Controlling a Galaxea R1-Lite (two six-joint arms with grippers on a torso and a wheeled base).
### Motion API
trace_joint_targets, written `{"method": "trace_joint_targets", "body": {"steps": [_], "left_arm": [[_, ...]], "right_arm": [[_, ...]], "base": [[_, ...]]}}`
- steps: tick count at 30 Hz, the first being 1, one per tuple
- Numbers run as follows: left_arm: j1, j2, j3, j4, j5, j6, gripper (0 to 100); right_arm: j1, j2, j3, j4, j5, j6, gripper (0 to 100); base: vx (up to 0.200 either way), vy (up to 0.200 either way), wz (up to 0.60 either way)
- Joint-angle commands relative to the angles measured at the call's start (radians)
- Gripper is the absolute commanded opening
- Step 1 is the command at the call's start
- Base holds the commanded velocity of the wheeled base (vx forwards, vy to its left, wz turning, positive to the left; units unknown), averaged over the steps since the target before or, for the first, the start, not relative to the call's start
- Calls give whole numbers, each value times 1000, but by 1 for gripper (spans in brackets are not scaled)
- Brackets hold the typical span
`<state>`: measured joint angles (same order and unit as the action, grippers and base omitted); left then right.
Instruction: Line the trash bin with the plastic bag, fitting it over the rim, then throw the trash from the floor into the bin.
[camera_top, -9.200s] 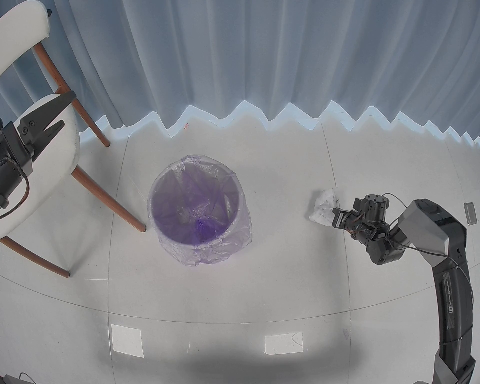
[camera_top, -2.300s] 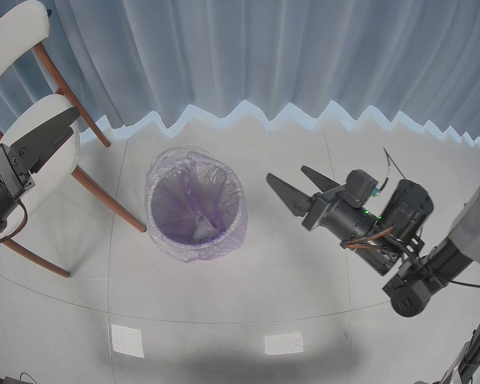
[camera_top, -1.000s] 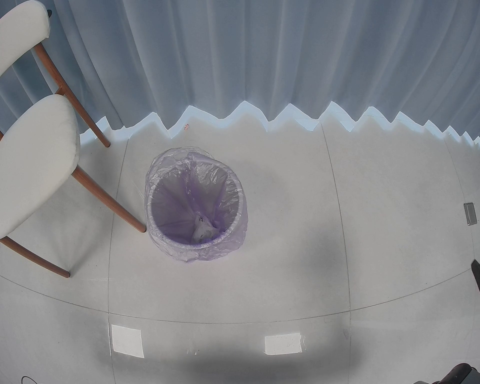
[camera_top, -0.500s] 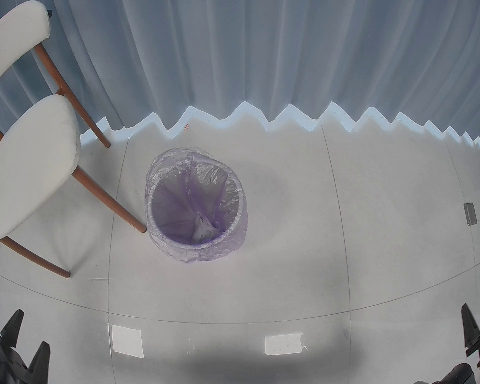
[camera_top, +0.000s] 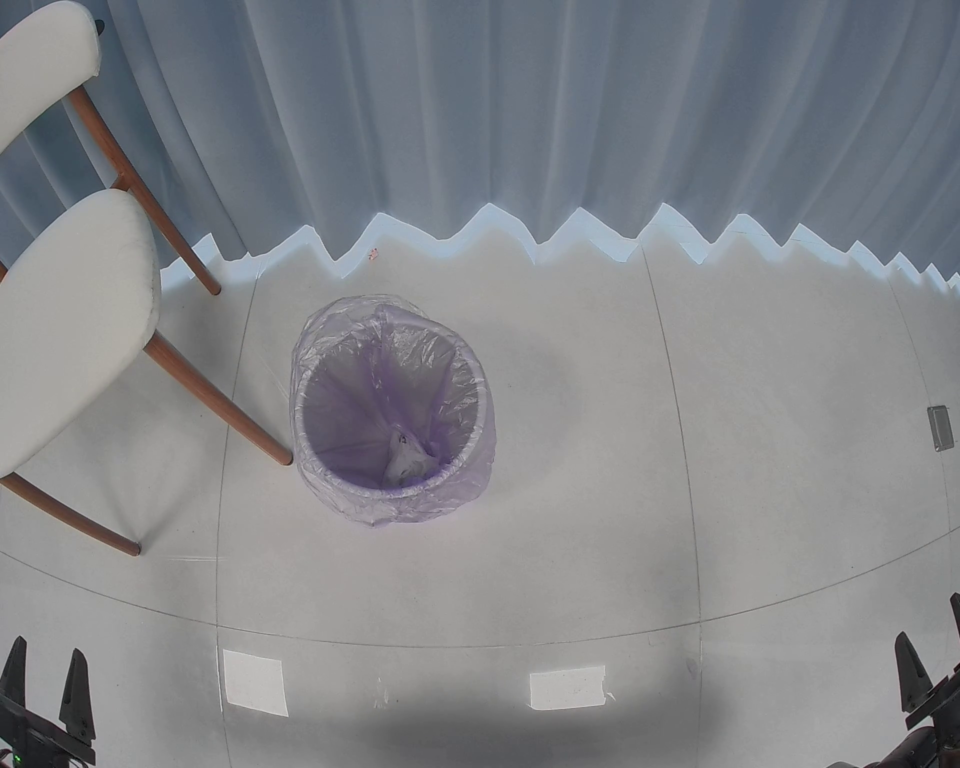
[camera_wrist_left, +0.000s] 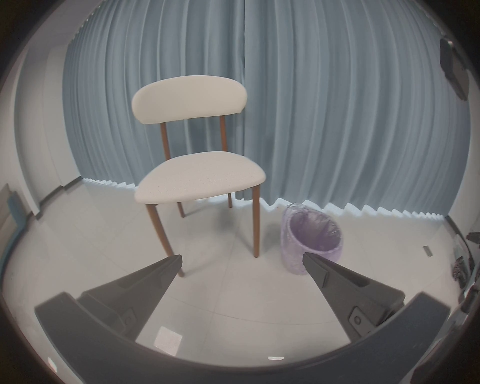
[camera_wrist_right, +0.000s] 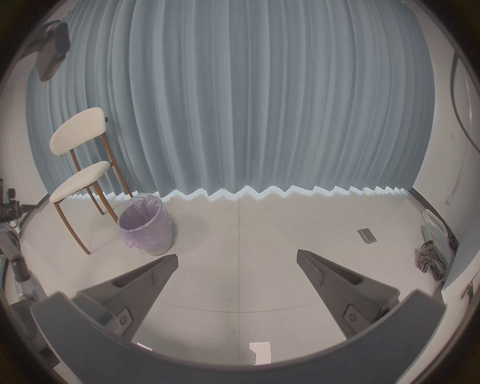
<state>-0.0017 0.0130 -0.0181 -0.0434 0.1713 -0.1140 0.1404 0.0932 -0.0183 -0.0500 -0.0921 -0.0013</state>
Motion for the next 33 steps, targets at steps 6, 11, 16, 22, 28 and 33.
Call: {"method": "trace_joint_targets", "body": {"steps": [6, 11, 16, 22, 28, 33], "left_arm": [[0, -13, 17, 16, -4, 20, 100], [0, -13, 18, 11, -4, -13, 100], [0, -13, 18, 11, -19, 33, 100], [0, -13, 18, 13, -85, 50, 100], [-1, -13, 13, 63, -180, 131, 100], [-1, -13, 15, 57, -167, 105, 100]], "right_arm": [[-131, -10, 18, 2, -12, -9, 100], [-185, -15, 18, 1, -14, 0, 100], [-139, -93, 17, 59, 135, -42, 100], [-139, -93, 18, 48, 91, 0, 100], [-139, -93, 18, 48, 31, 41, 100], [-139, -93, 18, 48, 34, 33, 100]], "base": [[0, 0, 0], [0, 0, 0], [0, 0, 0], [0, 0, 0], [0, 0, 0], [0, 0, 0]]}}
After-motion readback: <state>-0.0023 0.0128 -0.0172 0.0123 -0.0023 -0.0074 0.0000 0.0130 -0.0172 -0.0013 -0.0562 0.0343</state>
